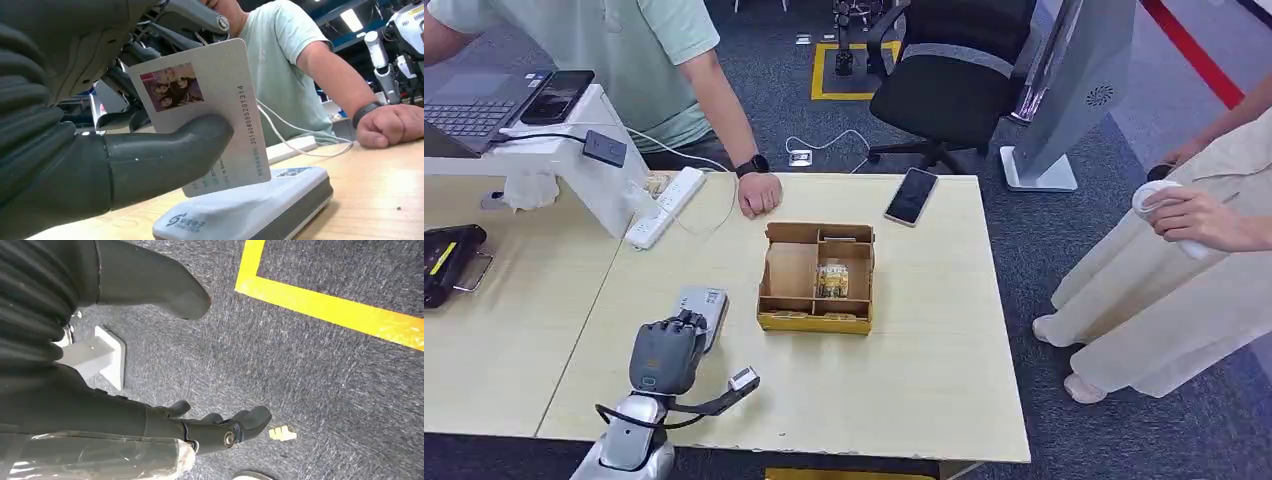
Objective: Pass the card to the sensor for recognition and then transmit it.
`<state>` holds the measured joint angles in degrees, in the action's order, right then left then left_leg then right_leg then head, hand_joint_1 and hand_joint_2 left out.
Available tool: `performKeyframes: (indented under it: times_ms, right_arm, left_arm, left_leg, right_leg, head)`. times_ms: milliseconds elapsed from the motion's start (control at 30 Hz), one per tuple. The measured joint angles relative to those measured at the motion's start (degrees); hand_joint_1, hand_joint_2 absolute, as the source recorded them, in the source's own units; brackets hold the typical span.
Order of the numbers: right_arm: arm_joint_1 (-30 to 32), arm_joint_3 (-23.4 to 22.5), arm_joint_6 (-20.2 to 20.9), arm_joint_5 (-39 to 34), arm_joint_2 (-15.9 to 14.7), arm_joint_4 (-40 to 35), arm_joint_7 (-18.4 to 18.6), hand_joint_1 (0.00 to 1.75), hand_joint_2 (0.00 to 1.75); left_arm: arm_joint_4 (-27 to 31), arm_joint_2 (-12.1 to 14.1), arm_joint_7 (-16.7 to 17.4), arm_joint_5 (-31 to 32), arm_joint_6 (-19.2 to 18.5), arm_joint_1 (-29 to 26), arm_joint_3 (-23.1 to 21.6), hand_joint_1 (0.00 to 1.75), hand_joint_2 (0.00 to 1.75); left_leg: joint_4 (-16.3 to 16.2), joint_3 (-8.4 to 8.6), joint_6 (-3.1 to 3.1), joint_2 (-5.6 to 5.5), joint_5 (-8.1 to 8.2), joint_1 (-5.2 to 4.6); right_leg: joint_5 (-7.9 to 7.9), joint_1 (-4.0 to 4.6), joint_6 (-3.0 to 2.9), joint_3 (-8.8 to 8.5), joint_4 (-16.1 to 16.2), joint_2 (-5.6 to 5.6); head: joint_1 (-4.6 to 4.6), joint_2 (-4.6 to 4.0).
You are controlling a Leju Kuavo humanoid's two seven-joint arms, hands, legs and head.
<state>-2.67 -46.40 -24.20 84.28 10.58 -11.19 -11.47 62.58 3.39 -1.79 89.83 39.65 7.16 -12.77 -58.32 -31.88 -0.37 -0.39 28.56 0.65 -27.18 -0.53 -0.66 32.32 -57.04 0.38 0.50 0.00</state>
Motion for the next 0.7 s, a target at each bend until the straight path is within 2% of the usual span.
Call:
performKeyframes:
  times_ms: [233, 333, 500, 700]
  right_arm:
    - [0.0, 0.0, -0.77, -0.2, -0.02, 0.0, -0.02, 0.0, 1.75]
    - [0.01, 0.0, -0.87, -0.22, -0.04, 0.0, -0.04, 0.0, 1.75]
    - [0.02, 0.0, -0.92, -0.24, -0.07, 0.02, -0.37, 0.0, 1.75]
    - [0.02, 0.0, -0.92, -0.48, -0.07, 0.02, -0.44, 0.0, 1.75]
  left_arm:
    - [0.0, 3.05, 8.22, 0.04, 0.0, 1.14, -5.88, 1.75, 1.75]
    - [0.0, 4.15, 10.53, 0.11, 0.0, 1.89, -7.93, 1.75, 1.75]
    - [-0.19, 4.65, 11.47, 0.09, 0.0, 2.33, -9.05, 1.75, 1.75]
    - [-2.56, 4.72, 9.94, 0.0, 0.0, 2.8, -9.05, 1.75, 1.75]
  left_leg:
    - [0.0, 0.0, 0.0, 0.0, 0.0, 0.0]
    - [0.0, 0.0, 0.0, 0.0, 0.0, 0.0]
    - [0.0, 0.0, 0.0, 0.0, 0.0, -0.01]
    - [0.0, 0.0, 0.0, 0.01, 0.0, 0.0]
  right_leg:
    - [0.0, 0.0, 0.0, 0.0, 0.0, 0.0]
    - [0.0, 0.0, 0.0, 0.0, 0.0, 0.0]
    - [0.0, 0.0, 0.0, 0.0, 0.0, 0.0]
    - [0.0, 0.0, 0.0, 0.0, 0.0, 0.0]
  head:
    - [0.0, 0.0]
    - [0.0, 0.0]
    - [0.0, 0.0]
    - [0.0, 0.0]
